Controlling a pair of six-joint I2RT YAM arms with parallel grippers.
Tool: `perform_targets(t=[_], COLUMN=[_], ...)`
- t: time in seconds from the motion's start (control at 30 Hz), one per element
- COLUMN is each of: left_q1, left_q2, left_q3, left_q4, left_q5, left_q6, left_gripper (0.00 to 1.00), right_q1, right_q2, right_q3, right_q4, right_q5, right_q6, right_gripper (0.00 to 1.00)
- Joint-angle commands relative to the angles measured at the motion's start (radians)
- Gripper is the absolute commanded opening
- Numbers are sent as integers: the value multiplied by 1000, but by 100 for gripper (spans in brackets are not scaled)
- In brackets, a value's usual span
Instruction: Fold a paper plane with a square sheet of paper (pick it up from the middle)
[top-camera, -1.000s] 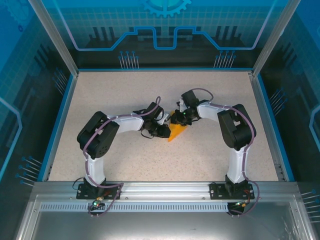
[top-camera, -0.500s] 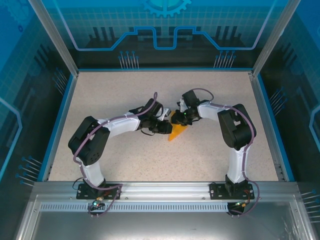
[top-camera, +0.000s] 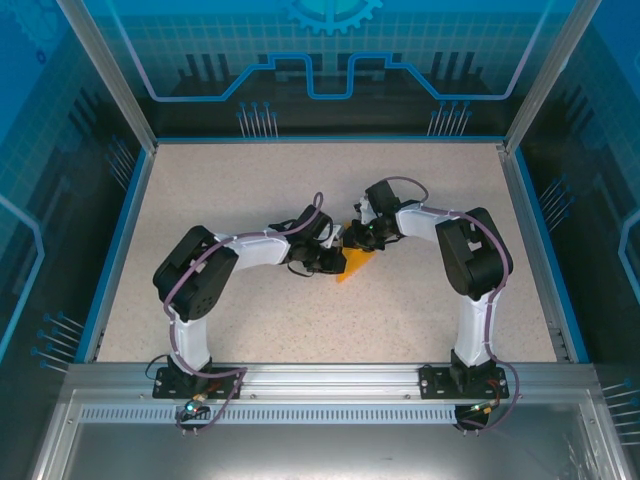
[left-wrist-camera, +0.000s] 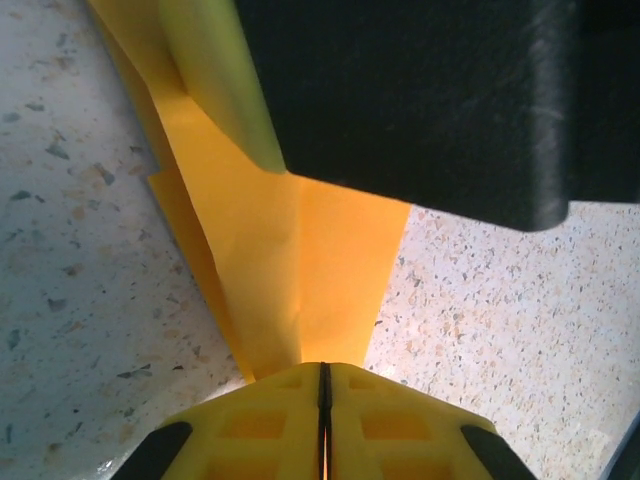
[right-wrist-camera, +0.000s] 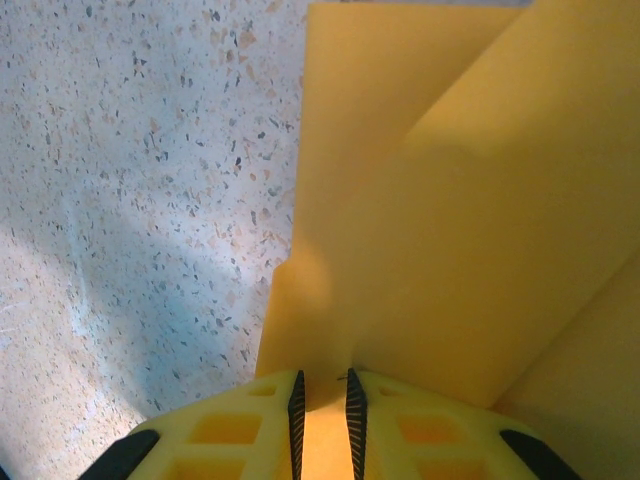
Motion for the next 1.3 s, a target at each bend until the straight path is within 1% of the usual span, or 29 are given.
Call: perform_targets(t=[0.0, 0.4, 0.63, 1.0, 1.27], left_q1=[-10, -13, -30, -67, -88], left_q2=[18, 26, 39, 45, -5], left_q3=[-20, -65, -76, -92, -115], left_q4=[9, 20, 33, -28, -29], left_q5=[-15, -7, 15, -30, -28], left_q6=[10, 5, 7, 48, 24], left_gripper=[9, 8, 7, 5, 6], right_q1=[-20, -21, -25, -29, -32], right_q2=[24, 13, 9, 29, 29], right_q3=[-15, -12, -6, -6, -18], right_q4=[-16, -14, -37, -82, -88], right_q5=[-14, -25, -5, 48, 66], right_q6=[-13, -11, -21, -47, -58], right_gripper=[22, 23, 23, 22, 22])
